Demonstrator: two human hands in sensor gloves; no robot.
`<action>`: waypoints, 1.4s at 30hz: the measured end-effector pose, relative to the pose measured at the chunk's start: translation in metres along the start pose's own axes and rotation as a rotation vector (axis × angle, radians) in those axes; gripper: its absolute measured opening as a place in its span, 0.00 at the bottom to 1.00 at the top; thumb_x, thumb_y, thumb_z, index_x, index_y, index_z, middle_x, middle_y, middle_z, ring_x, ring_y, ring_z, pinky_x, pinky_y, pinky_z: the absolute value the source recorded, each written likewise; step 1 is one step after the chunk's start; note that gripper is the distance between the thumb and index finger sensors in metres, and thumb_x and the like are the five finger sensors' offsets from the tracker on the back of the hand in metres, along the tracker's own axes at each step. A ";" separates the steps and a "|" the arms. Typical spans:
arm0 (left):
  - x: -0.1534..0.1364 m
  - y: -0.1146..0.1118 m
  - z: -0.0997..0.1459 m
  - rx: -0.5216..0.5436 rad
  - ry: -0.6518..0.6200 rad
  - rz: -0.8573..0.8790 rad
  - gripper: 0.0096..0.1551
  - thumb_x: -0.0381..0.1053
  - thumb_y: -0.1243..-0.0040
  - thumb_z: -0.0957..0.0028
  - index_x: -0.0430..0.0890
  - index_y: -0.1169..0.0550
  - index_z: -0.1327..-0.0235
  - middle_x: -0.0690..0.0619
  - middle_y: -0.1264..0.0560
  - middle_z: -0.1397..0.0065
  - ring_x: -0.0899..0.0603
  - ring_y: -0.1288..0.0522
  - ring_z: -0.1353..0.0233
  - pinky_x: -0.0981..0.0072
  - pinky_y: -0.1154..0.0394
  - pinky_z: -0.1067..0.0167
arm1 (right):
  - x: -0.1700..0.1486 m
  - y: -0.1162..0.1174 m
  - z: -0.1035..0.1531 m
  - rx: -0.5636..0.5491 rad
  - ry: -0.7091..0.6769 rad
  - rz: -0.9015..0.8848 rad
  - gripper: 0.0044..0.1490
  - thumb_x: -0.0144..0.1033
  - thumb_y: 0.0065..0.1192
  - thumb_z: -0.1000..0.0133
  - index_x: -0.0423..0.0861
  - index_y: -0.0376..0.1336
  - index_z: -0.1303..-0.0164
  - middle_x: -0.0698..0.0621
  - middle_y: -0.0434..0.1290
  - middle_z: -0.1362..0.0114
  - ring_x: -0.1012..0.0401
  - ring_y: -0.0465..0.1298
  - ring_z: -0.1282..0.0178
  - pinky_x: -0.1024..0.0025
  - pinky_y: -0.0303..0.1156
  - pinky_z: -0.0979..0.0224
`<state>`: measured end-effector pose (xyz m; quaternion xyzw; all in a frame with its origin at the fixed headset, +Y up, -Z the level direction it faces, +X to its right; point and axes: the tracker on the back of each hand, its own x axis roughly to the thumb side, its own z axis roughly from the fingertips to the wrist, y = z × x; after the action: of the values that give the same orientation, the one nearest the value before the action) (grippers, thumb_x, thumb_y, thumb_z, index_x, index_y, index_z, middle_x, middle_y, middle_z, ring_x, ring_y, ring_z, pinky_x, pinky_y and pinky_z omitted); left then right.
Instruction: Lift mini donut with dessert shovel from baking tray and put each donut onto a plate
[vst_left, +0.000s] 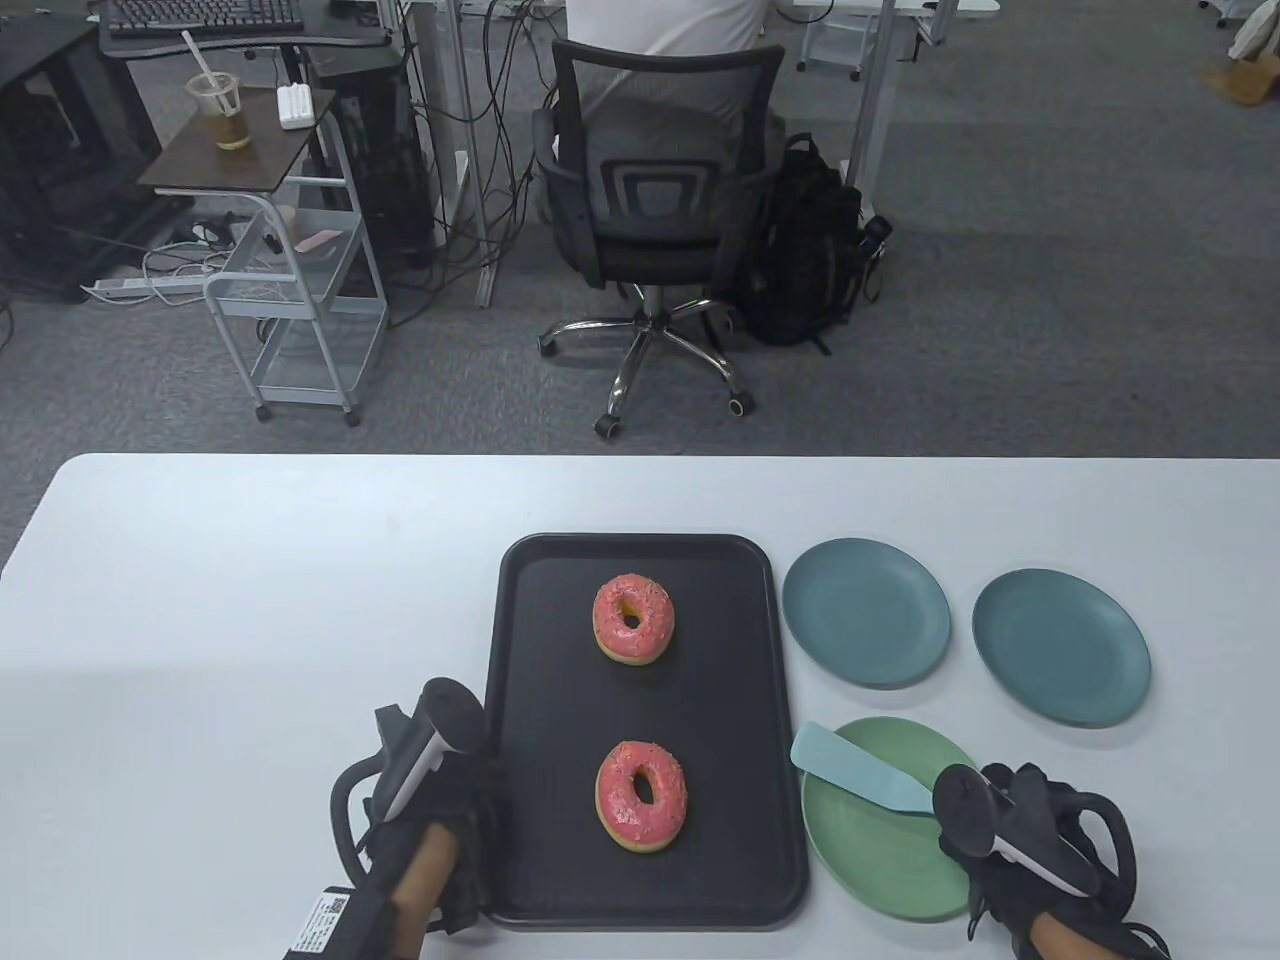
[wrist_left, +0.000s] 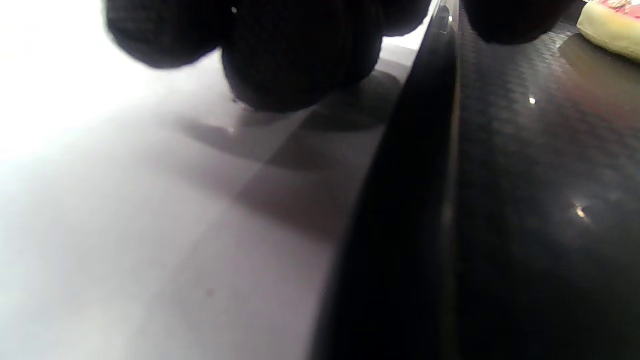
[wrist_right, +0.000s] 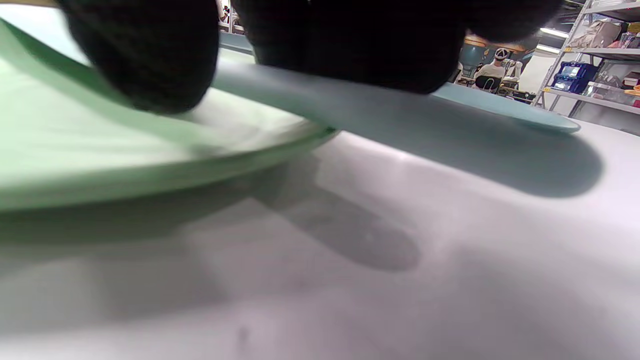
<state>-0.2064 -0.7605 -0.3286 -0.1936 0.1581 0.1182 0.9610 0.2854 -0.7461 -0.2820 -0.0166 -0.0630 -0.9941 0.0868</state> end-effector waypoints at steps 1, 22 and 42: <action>0.001 0.000 0.000 0.000 0.002 -0.003 0.35 0.65 0.40 0.56 0.55 0.33 0.35 0.51 0.24 0.39 0.47 0.15 0.55 0.54 0.19 0.54 | 0.001 0.000 -0.001 -0.005 0.000 0.008 0.43 0.49 0.72 0.55 0.38 0.67 0.34 0.38 0.73 0.37 0.41 0.72 0.43 0.44 0.65 0.39; 0.010 -0.004 -0.004 -0.012 0.006 -0.056 0.36 0.61 0.40 0.54 0.52 0.34 0.32 0.54 0.21 0.50 0.49 0.14 0.65 0.57 0.17 0.62 | 0.004 -0.077 -0.016 -0.217 0.074 -0.106 0.37 0.43 0.70 0.53 0.38 0.67 0.36 0.39 0.75 0.34 0.42 0.75 0.38 0.33 0.61 0.26; 0.018 -0.005 -0.004 -0.035 0.019 -0.113 0.39 0.61 0.42 0.53 0.51 0.39 0.29 0.54 0.22 0.50 0.50 0.15 0.64 0.58 0.17 0.61 | 0.078 -0.093 -0.121 -0.092 0.109 -0.050 0.36 0.38 0.69 0.52 0.42 0.66 0.33 0.38 0.72 0.33 0.43 0.76 0.40 0.41 0.68 0.30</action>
<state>-0.1896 -0.7636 -0.3366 -0.2200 0.1539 0.0646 0.9611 0.1896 -0.6841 -0.4103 0.0354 -0.0129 -0.9972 0.0646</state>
